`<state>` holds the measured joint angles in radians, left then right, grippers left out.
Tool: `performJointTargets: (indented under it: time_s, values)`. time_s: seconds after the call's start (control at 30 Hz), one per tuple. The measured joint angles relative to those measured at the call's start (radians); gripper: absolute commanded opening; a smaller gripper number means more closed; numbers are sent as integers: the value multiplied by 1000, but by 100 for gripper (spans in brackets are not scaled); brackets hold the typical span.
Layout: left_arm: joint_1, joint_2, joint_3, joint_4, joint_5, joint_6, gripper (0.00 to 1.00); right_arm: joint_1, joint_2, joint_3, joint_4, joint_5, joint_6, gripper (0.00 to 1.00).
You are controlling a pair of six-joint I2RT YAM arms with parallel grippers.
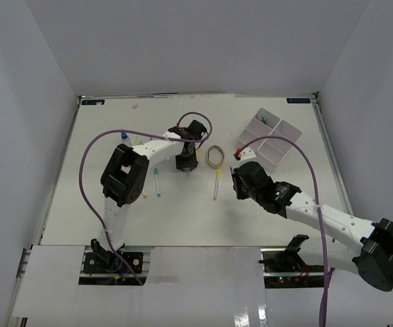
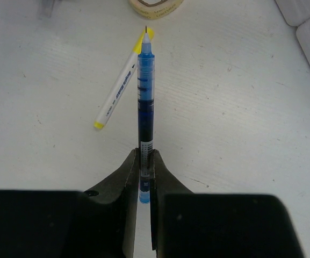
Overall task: Sort the stationery into containers
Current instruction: Pick up the pen cap from the center of the board.
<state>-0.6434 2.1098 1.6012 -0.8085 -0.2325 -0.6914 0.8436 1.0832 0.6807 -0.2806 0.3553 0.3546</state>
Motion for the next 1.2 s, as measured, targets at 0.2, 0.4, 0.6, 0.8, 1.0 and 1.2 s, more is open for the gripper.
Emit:
performJointTargets:
  time_s: [0.2, 0.4, 0.6, 0.8, 1.0, 1.2]
  values:
    - [0, 0, -3, 3, -2, -4, 27, 0, -24, -10, 0, -6, -1, 8]
    - [0, -8, -12, 14, 4, -5, 11, -2, -49, -25, 25, -44, -31, 8]
    - [0, -71, -72, 76, 14, 15, 9, -2, -68, -41, 79, -116, -77, 8]
    - [4, -350, -198, 259, 51, 105, 9, -2, -82, -40, 183, -196, -122, 8]
    - [66, -616, -298, 522, 177, 198, 9, 6, -40, -16, 283, -256, -150, 8]
    - [155, -739, -462, 713, 305, 217, 9, 20, 31, 12, 415, -306, -157, 8]
